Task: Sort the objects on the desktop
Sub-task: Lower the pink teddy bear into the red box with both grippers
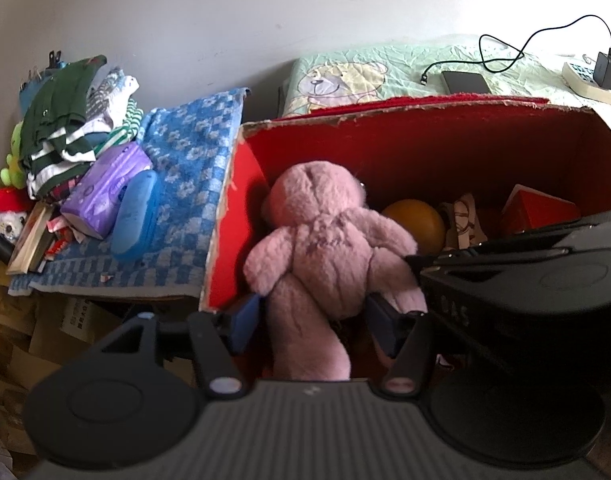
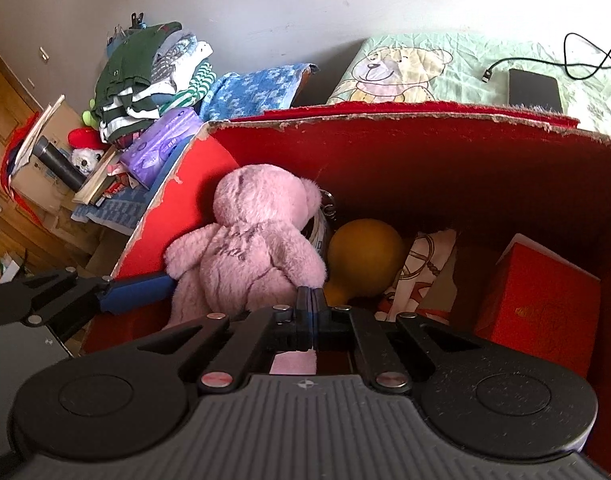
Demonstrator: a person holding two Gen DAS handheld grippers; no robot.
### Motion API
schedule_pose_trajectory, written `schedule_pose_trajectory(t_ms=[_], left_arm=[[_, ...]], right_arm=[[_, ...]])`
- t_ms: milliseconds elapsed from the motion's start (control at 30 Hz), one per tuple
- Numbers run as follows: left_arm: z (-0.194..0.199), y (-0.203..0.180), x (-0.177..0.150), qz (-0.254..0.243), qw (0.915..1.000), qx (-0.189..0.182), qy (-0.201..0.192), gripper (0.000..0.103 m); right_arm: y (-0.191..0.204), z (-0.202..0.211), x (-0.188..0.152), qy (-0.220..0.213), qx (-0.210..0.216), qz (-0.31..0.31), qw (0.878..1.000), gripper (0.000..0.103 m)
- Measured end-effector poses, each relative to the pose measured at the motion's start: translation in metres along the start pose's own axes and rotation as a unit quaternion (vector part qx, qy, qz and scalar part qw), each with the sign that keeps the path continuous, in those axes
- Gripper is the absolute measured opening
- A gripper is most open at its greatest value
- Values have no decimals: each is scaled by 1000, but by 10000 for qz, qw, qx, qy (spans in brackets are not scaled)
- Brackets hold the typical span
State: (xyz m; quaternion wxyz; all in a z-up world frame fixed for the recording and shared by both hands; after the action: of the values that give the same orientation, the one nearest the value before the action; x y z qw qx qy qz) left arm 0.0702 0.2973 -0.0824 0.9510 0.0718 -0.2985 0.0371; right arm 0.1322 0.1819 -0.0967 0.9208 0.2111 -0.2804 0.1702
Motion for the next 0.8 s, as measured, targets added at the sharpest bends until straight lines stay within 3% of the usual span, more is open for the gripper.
schedule_pose_trajectory(t_ms=[800], left_arm=[[-2, -5, 0, 85, 9999, 60, -10, 70]], right_arm=[[-1, 1, 0, -15, -115, -56, 9999, 4]])
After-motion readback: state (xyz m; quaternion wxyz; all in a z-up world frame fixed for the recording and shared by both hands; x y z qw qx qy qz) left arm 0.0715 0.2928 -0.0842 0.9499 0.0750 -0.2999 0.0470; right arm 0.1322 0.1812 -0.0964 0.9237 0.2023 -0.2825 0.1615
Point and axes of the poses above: each gripper's, at about its wrist camera, not at the fingertips, and z roughly against the way its jaws point, y to its left, x to its top, the point moved 5 cm from there along -z, roughly the way its jaws point, and after that the axes turned 8 degrees about z, right-handed, at the moved point
